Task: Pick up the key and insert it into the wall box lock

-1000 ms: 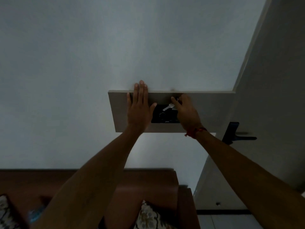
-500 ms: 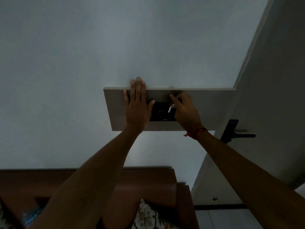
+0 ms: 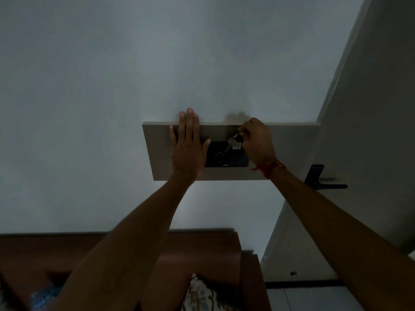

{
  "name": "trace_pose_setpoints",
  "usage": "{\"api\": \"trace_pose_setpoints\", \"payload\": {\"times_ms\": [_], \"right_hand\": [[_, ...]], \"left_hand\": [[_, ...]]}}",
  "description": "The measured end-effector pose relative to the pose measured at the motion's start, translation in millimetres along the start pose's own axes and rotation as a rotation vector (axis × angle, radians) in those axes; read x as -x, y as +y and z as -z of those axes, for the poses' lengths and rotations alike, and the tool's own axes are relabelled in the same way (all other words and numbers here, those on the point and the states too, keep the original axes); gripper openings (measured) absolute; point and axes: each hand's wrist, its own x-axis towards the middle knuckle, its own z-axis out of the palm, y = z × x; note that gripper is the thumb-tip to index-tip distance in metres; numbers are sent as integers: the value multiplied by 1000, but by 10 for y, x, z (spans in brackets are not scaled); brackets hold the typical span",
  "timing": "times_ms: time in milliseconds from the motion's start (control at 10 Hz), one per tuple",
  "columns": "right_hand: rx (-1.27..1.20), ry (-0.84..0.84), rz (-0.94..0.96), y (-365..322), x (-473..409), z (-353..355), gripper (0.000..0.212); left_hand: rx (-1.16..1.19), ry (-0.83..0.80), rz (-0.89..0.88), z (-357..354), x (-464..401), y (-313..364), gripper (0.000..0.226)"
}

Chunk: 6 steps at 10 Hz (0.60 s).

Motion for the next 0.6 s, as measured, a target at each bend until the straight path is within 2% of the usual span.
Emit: {"api": "trace_pose_setpoints", "payload": {"times_ms": [100, 200, 400, 500, 600], "right_hand": [[5, -74, 28, -34, -86, 41, 19], [22, -134, 60, -121, -119, 16, 11], [94, -134, -12, -67, -78, -48, 23], [91, -148, -32, -114, -86, 4, 17], [46, -51, -19, -131, 1, 149, 21]], "left_hand": [[6, -4, -7, 24, -28, -16, 78], [-22, -2, 10, 28, -66, -72, 77], [-41, -36, -12, 114, -59, -51, 79], [-45, -81, -18, 208, -61, -66, 80], [-29, -118, -37, 336, -70, -28, 81]]}}
